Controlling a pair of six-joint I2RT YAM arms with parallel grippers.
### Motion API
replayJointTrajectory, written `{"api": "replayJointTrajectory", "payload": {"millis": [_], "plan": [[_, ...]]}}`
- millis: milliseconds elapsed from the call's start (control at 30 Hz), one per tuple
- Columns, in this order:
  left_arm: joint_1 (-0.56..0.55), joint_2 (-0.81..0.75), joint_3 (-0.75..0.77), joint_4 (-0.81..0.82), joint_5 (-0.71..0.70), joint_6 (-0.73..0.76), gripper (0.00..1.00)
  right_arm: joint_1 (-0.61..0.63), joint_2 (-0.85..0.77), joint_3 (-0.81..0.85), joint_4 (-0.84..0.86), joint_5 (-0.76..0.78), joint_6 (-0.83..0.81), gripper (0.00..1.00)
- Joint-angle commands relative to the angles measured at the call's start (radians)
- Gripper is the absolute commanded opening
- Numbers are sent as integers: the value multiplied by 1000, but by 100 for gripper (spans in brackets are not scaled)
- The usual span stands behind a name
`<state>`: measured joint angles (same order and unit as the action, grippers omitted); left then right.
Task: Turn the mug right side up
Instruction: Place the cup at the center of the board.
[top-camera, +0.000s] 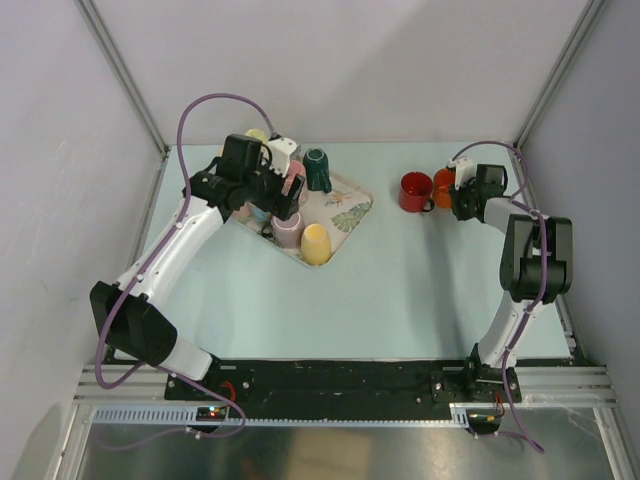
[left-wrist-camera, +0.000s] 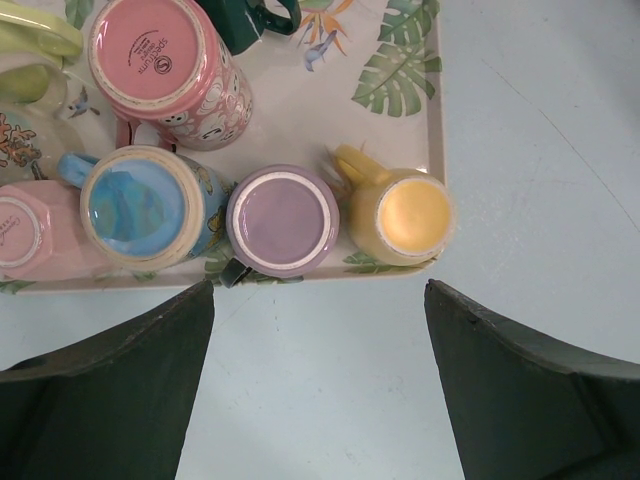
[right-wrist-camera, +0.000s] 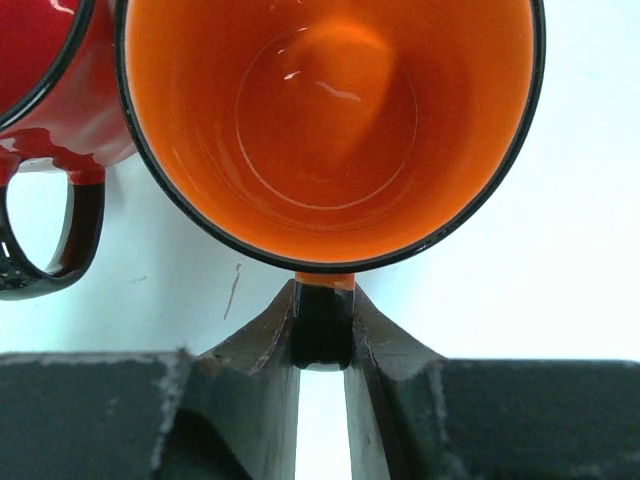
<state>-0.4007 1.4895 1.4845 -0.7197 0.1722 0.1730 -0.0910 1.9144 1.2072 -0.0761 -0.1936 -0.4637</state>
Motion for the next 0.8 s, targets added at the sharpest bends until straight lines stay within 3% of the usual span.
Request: {"api": "replayJointTrajectory", "payload": {"millis": [0,133,300,633,767], "plan": [[2,-46,-13,24,26,-22,90,5,-55,-7,21,17,-2,16],[2,-47,-16,27,30,-27,90,7,-61,-13,22,23,-1,17],[2,-46,-17,29,31,-29,90,8,-76,-19,8,27,5,41],[2,-52,-34,33,25,-17,90,-12,-161,-33,-45,21,73,51],[5,-62,-71,32,-30,15,91,-46,-226,-35,-78,26,94,60]]}}
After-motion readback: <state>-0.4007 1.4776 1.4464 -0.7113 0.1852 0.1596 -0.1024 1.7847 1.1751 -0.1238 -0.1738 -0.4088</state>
